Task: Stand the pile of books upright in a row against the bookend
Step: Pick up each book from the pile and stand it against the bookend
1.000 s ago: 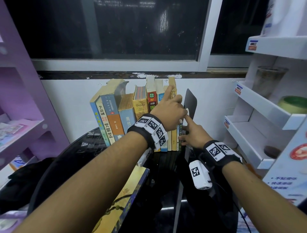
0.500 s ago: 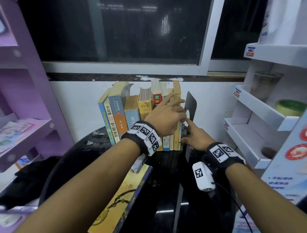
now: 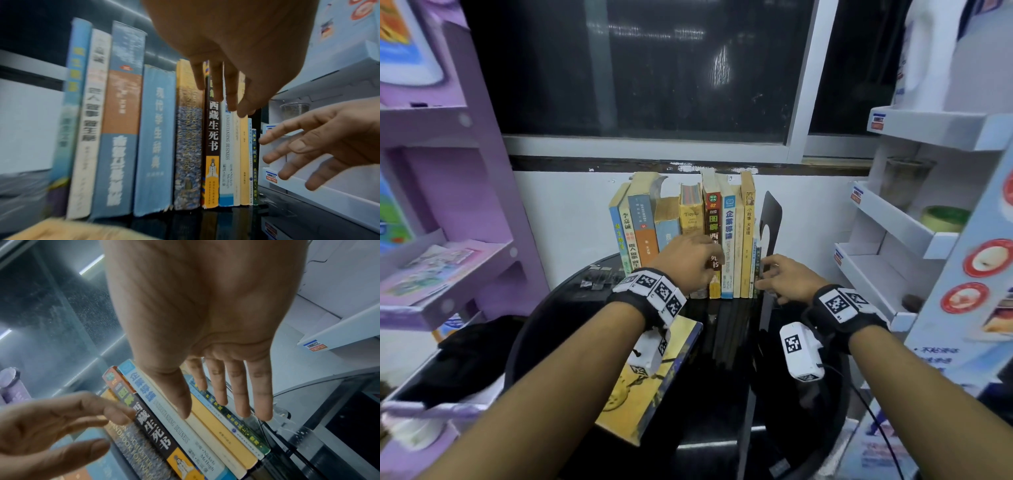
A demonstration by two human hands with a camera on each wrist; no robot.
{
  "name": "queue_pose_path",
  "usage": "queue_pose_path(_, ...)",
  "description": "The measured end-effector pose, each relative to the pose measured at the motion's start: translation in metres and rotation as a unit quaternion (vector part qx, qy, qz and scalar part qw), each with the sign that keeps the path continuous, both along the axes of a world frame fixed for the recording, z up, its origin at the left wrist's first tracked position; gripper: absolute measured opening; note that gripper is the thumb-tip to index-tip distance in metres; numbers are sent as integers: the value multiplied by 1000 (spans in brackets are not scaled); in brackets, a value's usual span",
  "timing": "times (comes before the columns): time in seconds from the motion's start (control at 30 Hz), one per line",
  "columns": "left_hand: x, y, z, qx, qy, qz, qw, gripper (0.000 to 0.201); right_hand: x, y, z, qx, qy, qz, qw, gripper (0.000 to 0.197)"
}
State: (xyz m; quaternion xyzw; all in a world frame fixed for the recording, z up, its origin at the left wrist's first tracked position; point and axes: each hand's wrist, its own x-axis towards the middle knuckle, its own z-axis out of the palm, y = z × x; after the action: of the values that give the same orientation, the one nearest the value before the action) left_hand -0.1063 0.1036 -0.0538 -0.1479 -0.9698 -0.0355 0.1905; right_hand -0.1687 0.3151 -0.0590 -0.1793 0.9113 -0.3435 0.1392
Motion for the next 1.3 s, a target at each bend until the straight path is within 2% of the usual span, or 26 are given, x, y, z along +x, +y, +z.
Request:
queue_pose_path(0.1,17,-6,-9,22,-93,67,993,39,15,-1,-1,14,-16,-6,1000,45)
queue_pose_path(0.17,27,-12,-16,23,-148,101,983,48,27,-5,-4,25,-47,-1,999,49)
queue_pose_path(0.33,50,-27,-28,72,-264,167,947,62,52,-20,-12,49,-100,22,994,56)
queue_pose_path(0.5,73,-42,-32,137,-294,196,925,63,74,-42,-13,69,-93,37,993,55)
queue_pose_path(0.67,89,-52,-38,193,-318,232,899,67,85,-62,-19,69,-97,38,992,63)
queue_pose_path(0.93,100,-63,-49,286,-387,281,830,86,94,-83,-31,70,-91,26,993,64)
queue_pose_path(1.03,100,-62,-51,238,-386,294,842,89,95,-89,-34,68,-90,34,993,64)
queue_pose_path(1.2,104,-63,-58,162,-367,297,866,98,96,-94,-41,84,-75,41,993,79)
queue_pose_path(1.3,105,-65,-57,158,-368,296,867,106,95,-97,-44,79,-89,31,992,65)
